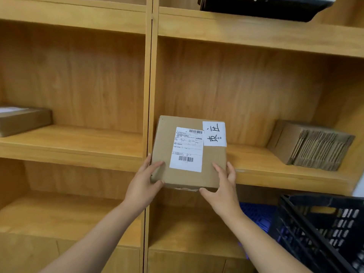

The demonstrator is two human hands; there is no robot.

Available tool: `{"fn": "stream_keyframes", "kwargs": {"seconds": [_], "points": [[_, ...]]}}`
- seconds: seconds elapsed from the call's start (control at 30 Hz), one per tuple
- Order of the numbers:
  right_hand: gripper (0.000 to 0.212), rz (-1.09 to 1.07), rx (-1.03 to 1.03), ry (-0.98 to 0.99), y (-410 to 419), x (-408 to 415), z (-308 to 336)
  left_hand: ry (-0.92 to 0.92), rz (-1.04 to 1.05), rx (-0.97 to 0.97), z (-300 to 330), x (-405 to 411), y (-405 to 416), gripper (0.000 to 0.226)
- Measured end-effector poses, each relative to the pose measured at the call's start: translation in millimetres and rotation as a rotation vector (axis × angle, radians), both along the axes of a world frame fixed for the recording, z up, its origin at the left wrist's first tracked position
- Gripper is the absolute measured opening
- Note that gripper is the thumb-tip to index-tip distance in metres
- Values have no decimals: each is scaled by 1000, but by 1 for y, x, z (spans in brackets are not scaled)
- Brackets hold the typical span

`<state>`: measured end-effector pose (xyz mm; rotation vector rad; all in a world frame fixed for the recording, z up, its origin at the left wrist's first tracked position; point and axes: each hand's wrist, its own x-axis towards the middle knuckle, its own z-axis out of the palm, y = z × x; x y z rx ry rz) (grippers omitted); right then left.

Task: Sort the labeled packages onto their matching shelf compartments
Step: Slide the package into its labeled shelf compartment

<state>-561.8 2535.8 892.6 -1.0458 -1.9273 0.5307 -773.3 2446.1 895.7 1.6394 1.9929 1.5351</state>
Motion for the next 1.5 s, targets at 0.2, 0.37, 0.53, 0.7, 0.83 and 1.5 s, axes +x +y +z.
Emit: {"fn": "stream_keyframes", "kwargs": {"seconds": [0.2,0.37,0.53,0.7,0.83,1.5], "points": [[65,-59,35,-7,26,-16,15,63,10,78,15,-18,30,35],[60,-88,69,13,46,-26,20,211,97,108,27,-27,53,36],[51,-264,298,-146,61,-39,21,553,218,248,30,-33,76,29],[49,-350,440,-308,84,-53,25,848,294,183,35,-40,103,41],[57,-352,427,-398,101,-60,26,985,323,106,33,-48,119,60],[92,-255,279,-529,108,-53,31,1105,417,-184,38,-38,119,77]]}}
